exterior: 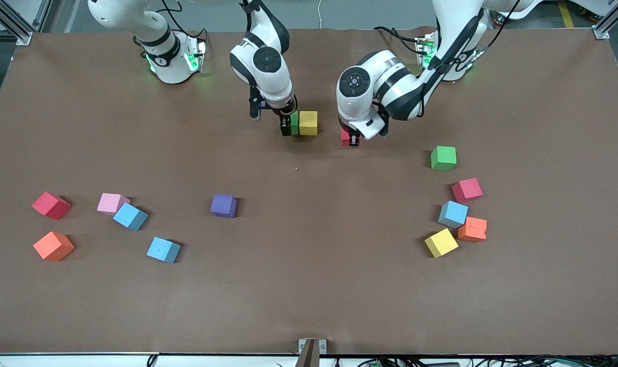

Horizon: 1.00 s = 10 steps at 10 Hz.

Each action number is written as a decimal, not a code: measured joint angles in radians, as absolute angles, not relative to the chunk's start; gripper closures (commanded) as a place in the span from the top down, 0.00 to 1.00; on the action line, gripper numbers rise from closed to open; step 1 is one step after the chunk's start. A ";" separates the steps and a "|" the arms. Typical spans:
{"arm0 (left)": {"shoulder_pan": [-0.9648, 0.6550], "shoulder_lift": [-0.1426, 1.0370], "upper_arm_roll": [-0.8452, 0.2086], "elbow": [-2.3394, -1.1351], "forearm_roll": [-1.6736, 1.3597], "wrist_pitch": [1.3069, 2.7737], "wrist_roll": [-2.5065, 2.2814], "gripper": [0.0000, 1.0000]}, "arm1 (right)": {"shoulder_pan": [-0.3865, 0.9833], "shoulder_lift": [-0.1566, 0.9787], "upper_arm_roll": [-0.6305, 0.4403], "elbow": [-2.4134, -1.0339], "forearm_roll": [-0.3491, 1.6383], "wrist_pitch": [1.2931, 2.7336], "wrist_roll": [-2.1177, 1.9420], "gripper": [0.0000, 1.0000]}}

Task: Arrange 11 blocks into digit 3
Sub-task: 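Set the green cube beside the yellow cube and open the right gripper, then place the red cube beside yellow with the left gripper while the right reaches purple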

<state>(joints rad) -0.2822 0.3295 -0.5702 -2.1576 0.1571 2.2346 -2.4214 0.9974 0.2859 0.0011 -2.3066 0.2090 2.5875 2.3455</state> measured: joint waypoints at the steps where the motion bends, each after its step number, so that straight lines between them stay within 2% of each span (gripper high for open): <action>1: -0.285 0.329 -0.570 -2.166 0.157 2.235 -2.421 0.31 | 0.997 0.261 -0.002 -2.299 0.209 2.536 2.335 1.00; 3: -0.317 0.328 -0.553 -2.180 0.157 2.235 -2.423 0.31 | 0.986 0.184 -0.008 -2.294 0.208 2.456 2.327 1.00; 6: -0.511 0.318 -0.367 -2.181 0.153 2.235 -2.429 0.31 | 0.885 0.067 -0.015 -2.295 0.200 2.376 2.148 1.00; 8: -0.613 0.287 -0.276 -2.199 0.120 2.235 -2.429 0.31 | 0.724 0.056 -0.022 -2.299 0.169 2.379 1.836 1.00; 10: -0.691 0.237 -0.224 -2.234 0.074 2.235 -2.429 0.31 | 0.554 0.082 -0.027 -2.298 0.071 2.474 1.550 1.00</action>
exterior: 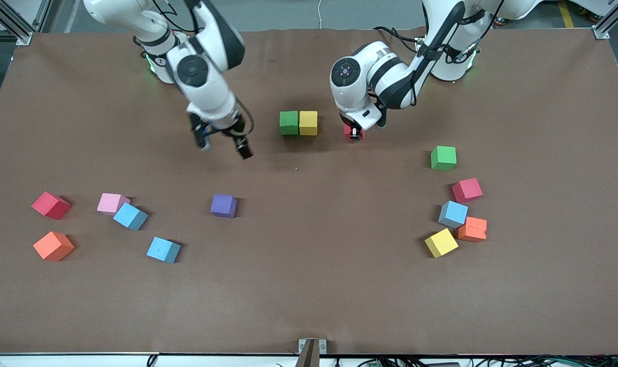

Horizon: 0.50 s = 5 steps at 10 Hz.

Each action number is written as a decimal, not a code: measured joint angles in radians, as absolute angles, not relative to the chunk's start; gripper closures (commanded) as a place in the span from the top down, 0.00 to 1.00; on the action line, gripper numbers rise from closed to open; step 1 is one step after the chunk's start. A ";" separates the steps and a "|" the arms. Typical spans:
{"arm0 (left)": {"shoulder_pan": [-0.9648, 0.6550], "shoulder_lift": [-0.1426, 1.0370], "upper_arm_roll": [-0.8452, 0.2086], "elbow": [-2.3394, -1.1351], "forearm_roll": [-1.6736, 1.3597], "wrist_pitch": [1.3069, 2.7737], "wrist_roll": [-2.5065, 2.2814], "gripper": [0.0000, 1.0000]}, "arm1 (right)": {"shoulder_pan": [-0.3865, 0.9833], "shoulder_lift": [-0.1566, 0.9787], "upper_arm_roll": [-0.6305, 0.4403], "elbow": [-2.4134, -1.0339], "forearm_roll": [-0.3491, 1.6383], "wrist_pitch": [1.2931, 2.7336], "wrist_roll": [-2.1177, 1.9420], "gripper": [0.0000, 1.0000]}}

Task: Arrange 11 blocks into digit 3
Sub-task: 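Place the red cube beside yellow with the left gripper while the right reaches purple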

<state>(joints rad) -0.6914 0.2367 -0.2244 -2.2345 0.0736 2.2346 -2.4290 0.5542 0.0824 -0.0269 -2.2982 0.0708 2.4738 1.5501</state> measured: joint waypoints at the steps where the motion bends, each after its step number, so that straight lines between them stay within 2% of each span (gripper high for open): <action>1: -0.740 0.216 -0.189 -2.250 0.053 2.235 -2.429 0.31 | 0.501 0.121 -0.027 -2.282 0.034 2.513 1.410 1.00; 5: -0.938 0.176 0.011 -2.286 0.023 2.265 -2.429 0.31 | 0.436 0.341 -0.025 -2.084 -0.013 2.525 0.898 1.00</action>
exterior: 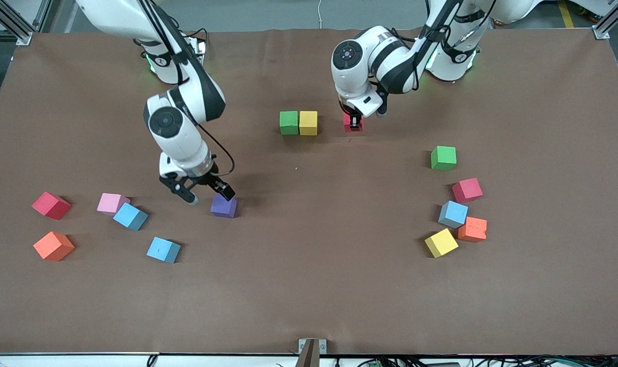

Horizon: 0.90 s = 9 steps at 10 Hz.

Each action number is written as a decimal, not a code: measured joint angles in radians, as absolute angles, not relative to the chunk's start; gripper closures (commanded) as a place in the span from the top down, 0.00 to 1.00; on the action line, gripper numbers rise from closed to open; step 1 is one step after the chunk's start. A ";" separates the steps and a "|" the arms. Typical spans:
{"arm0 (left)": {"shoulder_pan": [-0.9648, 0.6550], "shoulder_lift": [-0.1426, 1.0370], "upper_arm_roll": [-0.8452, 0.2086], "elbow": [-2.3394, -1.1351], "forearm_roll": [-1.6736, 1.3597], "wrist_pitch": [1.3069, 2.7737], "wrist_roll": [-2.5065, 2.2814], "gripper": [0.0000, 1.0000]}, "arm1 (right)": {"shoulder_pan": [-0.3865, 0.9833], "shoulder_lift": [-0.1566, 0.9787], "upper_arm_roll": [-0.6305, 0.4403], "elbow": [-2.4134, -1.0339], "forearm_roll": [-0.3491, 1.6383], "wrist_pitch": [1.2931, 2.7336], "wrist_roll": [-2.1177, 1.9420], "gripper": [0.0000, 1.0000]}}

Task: Arrange 11 blocks into digit 3
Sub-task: 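Place the red cube beside yellow with the left gripper while the right reaches purple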

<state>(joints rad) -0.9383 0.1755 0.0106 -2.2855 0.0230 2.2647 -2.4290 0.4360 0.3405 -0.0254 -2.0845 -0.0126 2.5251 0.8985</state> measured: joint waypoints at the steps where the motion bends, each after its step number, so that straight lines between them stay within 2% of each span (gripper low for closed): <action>1: -0.953 0.175 0.033 -2.289 0.022 2.270 -2.429 0.31 | 0.414 0.363 -0.026 -2.069 -0.017 2.525 0.776 1.00; 5: -0.951 0.175 0.047 -2.292 0.016 2.298 -2.433 0.31 | 0.398 0.404 -0.014 -2.048 -0.022 2.525 0.603 1.00; 9: -0.963 0.187 0.001 -2.337 -0.007 2.439 -2.534 0.31 | 0.423 0.420 -0.007 -2.038 -0.024 2.524 0.541 1.00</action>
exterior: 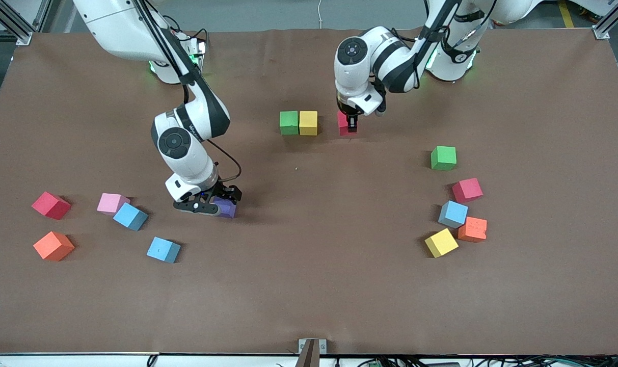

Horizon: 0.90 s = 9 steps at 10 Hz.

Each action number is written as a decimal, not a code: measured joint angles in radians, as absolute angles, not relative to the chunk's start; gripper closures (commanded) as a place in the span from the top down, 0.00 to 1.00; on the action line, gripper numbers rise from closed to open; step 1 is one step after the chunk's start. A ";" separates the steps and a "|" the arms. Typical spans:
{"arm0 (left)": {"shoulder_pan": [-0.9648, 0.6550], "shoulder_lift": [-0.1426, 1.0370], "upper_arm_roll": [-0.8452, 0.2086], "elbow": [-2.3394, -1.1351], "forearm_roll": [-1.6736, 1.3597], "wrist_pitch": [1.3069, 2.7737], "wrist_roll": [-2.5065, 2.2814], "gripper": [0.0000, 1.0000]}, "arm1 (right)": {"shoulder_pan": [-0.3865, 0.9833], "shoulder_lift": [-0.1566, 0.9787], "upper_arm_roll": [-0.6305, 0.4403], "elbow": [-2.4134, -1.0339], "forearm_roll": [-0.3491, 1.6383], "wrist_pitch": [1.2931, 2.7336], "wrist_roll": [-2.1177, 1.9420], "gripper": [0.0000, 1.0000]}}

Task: Arrange 11 blocks into digit 3
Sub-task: 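Place the red cube beside yellow with the left gripper while the right reaches purple, then grasp the purple cube with the right gripper and carry it toward green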

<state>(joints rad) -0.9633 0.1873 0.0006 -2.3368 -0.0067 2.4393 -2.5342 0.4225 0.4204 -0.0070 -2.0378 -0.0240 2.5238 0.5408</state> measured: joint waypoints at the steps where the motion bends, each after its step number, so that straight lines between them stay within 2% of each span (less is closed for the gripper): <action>1: -0.966 0.206 -0.015 -2.341 -0.007 2.473 -2.547 0.31 | 0.422 0.433 -0.008 -2.038 -0.024 2.524 0.521 1.00; 5: -0.971 0.287 -0.058 -2.339 -0.007 2.556 -2.572 0.31 | 0.422 0.489 -0.009 -2.012 -0.025 2.535 0.505 1.00; 6: -0.971 0.292 -0.059 -2.337 -0.007 2.559 -2.572 0.31 | 0.421 0.497 -0.010 -2.003 -0.025 2.536 0.505 0.85; 7: -0.971 0.292 -0.062 -2.334 -0.007 2.565 -2.572 0.31 | 0.417 0.503 -0.012 -1.993 -0.025 2.536 0.505 0.58; 8: -0.971 0.292 -0.063 -2.325 -0.007 2.570 -2.572 0.31 | 0.411 0.508 -0.013 -1.986 -0.025 2.536 0.504 0.39; 9: -0.971 0.294 -0.063 -2.312 -0.007 2.572 -2.571 0.31 | 0.407 0.510 -0.015 -1.984 -0.025 2.534 0.503 0.12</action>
<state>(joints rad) -0.9712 0.2935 -0.0630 -2.3124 -0.0068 2.5719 -2.5706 0.4071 0.5098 -0.0146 -1.9836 -0.0248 2.5345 0.5028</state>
